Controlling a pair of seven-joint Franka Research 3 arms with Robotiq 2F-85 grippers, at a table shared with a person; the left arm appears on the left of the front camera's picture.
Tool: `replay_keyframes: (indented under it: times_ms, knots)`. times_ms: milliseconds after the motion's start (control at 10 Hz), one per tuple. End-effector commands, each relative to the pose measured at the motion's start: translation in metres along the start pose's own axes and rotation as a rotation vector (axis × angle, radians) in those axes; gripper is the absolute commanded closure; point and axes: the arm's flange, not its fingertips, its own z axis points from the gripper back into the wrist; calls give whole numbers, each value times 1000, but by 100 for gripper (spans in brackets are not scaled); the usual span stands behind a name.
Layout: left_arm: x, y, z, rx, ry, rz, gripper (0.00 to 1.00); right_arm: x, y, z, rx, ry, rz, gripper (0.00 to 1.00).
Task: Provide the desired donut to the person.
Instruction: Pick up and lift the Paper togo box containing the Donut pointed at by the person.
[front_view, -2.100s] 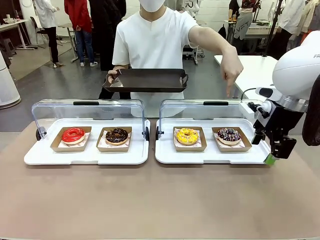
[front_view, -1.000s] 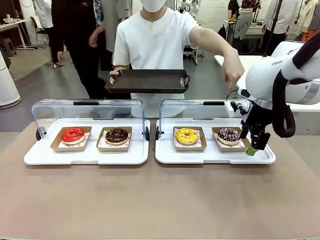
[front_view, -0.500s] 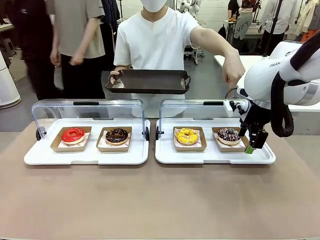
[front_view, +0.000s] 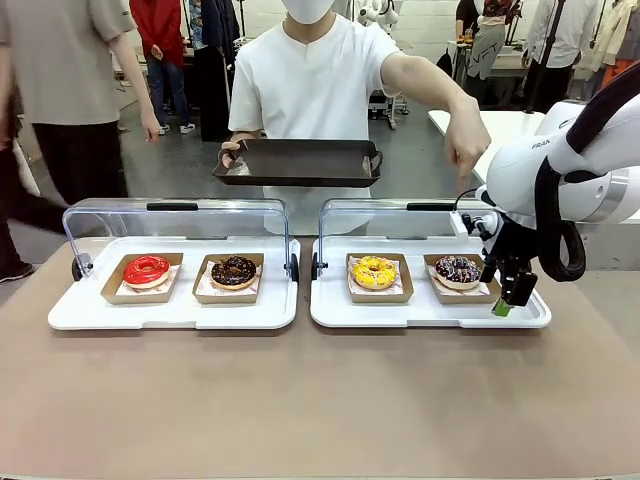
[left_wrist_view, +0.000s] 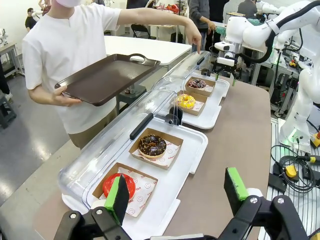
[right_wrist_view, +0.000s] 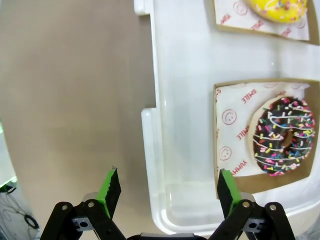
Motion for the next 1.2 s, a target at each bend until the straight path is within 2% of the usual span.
replay_keyframes:
  times_ms: [0,1100]
  knots:
    - [1,0,1,-1,-15,-7,0,-8,-14,-3,-26,-16,14,0]
    - [1,0,1,-1,-15,-7,0,-27,-37,-30,-40,-67,28,0]
